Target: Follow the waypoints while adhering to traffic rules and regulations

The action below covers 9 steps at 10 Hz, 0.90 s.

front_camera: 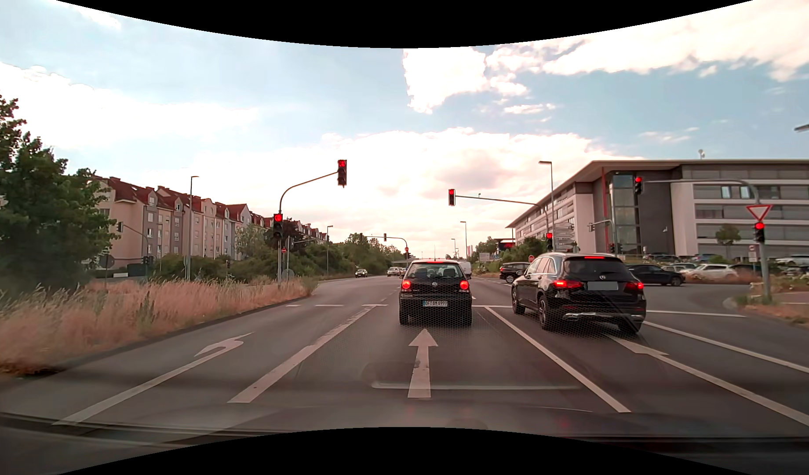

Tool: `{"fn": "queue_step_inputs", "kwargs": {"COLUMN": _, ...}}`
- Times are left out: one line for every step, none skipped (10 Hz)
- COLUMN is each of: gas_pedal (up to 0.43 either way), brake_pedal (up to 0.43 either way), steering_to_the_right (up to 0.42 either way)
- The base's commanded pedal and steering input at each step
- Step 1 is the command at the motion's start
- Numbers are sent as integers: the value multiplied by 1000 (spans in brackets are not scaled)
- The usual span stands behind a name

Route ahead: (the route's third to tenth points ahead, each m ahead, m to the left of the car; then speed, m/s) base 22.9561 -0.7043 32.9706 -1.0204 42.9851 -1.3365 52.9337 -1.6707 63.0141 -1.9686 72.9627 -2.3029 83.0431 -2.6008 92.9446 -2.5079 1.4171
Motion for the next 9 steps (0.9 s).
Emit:
{"fn": "queue_step_inputs", "kwargs": {"gas_pedal": 0, "brake_pedal": 0, "steering_to_the_right": -6}}
{"fn": "queue_step_inputs", "kwargs": {"gas_pedal": 0, "brake_pedal": 0, "steering_to_the_right": -7}}
{"fn": "queue_step_inputs", "kwargs": {"gas_pedal": 0, "brake_pedal": 0, "steering_to_the_right": -6}}
{"fn": "queue_step_inputs", "kwargs": {"gas_pedal": 0, "brake_pedal": 0, "steering_to_the_right": -5}}
{"fn": "queue_step_inputs", "kwargs": {"gas_pedal": 0, "brake_pedal": 0, "steering_to_the_right": -4}}
{"fn": "queue_step_inputs", "kwargs": {"gas_pedal": 0, "brake_pedal": 0, "steering_to_the_right": -4}}
{"fn": "queue_step_inputs", "kwargs": {"gas_pedal": 0, "brake_pedal": 0, "steering_to_the_right": -4}}
{"fn": "queue_step_inputs", "kwargs": {"gas_pedal": 0, "brake_pedal": 0, "steering_to_the_right": -3}}
{"fn": "queue_step_inputs", "kwargs": {"gas_pedal": 0, "brake_pedal": 0, "steering_to_the_right": -4}}
